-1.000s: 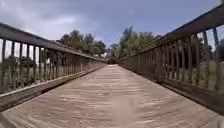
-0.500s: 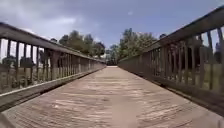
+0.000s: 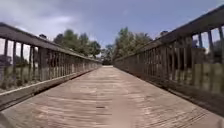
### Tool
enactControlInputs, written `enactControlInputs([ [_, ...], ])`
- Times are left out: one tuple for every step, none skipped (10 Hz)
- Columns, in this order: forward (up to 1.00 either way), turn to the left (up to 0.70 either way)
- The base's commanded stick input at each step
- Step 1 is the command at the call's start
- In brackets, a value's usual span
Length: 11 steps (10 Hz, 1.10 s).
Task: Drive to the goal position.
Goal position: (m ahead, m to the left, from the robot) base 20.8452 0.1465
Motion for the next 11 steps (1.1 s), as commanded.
enactControlInputs([
  [0.50,0.00],
  [0.50,0.00],
  [0.50,0.00],
  [0.50,0.00],
  [0.50,0.00],
  [0.50,0.00],
  [0.50,0.00],
  [0.50,0.00],
  [0.50,0.00],
  [0.50,0.00],
  [0.50,0.00],
])
